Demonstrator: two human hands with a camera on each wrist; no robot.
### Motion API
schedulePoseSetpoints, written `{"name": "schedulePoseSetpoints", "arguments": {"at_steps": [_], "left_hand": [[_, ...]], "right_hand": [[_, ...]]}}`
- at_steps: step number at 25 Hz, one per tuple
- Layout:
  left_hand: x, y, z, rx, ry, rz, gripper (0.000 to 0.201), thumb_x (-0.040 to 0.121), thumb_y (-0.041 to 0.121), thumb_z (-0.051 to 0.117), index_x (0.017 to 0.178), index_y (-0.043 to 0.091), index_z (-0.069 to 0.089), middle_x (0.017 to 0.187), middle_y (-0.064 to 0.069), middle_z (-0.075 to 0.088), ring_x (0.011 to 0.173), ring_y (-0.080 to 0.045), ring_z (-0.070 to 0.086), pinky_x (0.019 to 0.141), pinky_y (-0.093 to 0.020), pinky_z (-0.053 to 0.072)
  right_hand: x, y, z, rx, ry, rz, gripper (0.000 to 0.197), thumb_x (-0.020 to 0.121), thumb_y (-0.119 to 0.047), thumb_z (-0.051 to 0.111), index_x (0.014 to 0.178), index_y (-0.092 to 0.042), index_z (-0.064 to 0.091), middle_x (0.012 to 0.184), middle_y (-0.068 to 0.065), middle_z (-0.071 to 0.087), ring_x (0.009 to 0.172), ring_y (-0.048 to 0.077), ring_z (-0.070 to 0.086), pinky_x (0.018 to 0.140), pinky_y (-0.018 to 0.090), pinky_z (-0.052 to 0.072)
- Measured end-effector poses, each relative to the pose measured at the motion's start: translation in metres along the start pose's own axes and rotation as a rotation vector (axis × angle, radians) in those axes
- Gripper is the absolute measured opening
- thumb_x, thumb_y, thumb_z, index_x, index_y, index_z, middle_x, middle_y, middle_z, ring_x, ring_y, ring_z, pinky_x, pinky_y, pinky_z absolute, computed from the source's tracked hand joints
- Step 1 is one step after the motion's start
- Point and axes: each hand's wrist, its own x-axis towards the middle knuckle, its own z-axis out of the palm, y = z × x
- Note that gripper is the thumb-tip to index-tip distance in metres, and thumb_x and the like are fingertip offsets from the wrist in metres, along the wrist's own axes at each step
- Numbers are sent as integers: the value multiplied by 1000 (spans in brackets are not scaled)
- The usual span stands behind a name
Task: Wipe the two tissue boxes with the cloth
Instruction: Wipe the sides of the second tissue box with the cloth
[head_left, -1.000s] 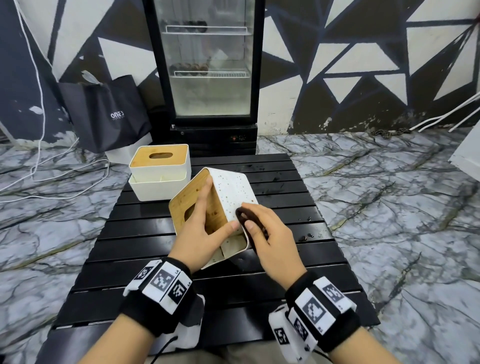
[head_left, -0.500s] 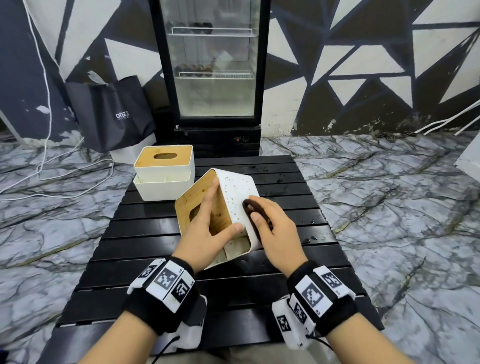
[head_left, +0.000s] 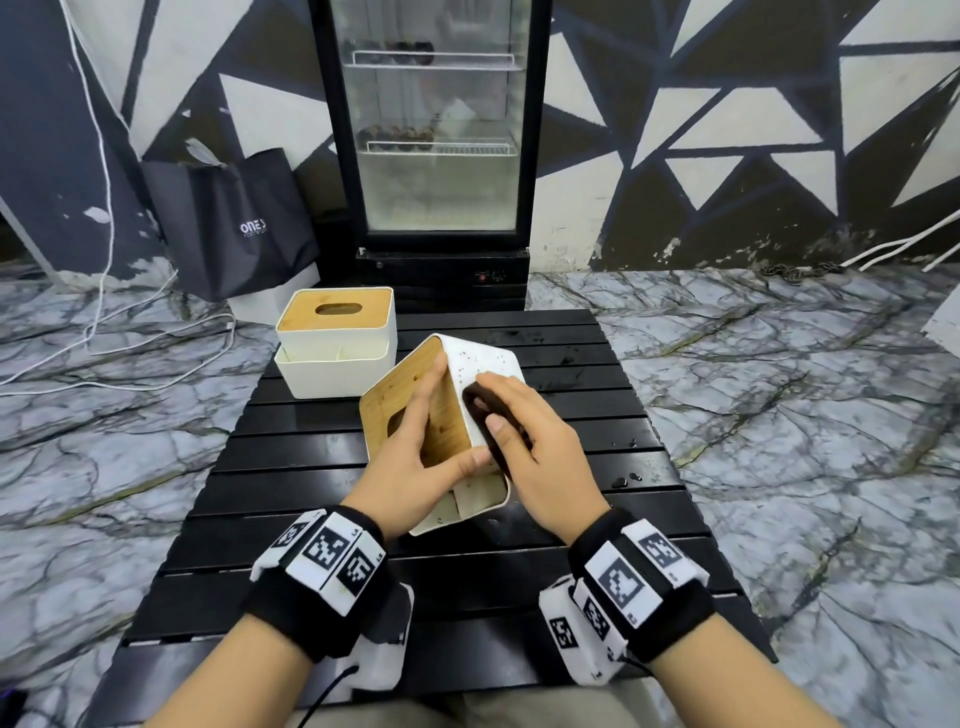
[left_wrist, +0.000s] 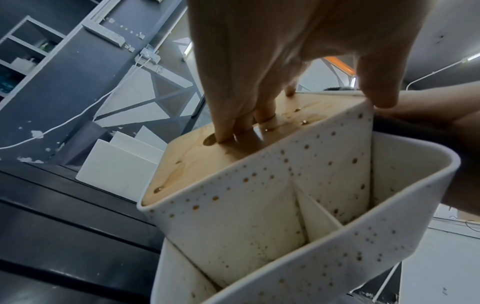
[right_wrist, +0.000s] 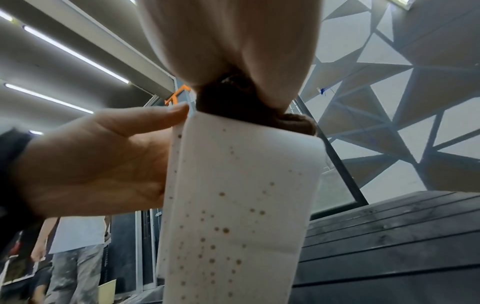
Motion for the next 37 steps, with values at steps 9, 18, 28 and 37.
{"name": "schedulePoseSetpoints", "arguments": {"at_steps": [9,18,28,37], "left_hand": [[4,-5,-3,24,-48,28,95,68,58,65,140,59,3,152,15,26,139,-1,28,115,-41,29],[3,-2,2,67,-41,41,95,66,62,60,141,56,2,134,45,21,131,16,25,112,-24,26],[2,-10,0,-38,38,0,89,65,61,61,133,69,3,147,18,30,136,-7,34,110,-45,35],[-1,-12,4,-161,44,-8,87,68,56,67,133,68,11,146,4,40,134,-18,40,109,-49,35]], "right_hand": [[1,-1,-1,-10,17,-21,39,89,-17,45,128,-18,50,124,-10,51,120,-6,41,101,8,28],[0,1,1,23,33,-36,38,90,-16,45,128,-19,49,128,-4,52,123,5,43,105,17,31],[-24,15,1,-73,68,-3,40,91,-32,39,130,-26,43,129,-14,44,128,5,36,107,13,24],[-4,11,2,-103,69,-10,41,90,-19,42,131,-15,45,131,-13,38,129,1,28,109,11,17]]}}
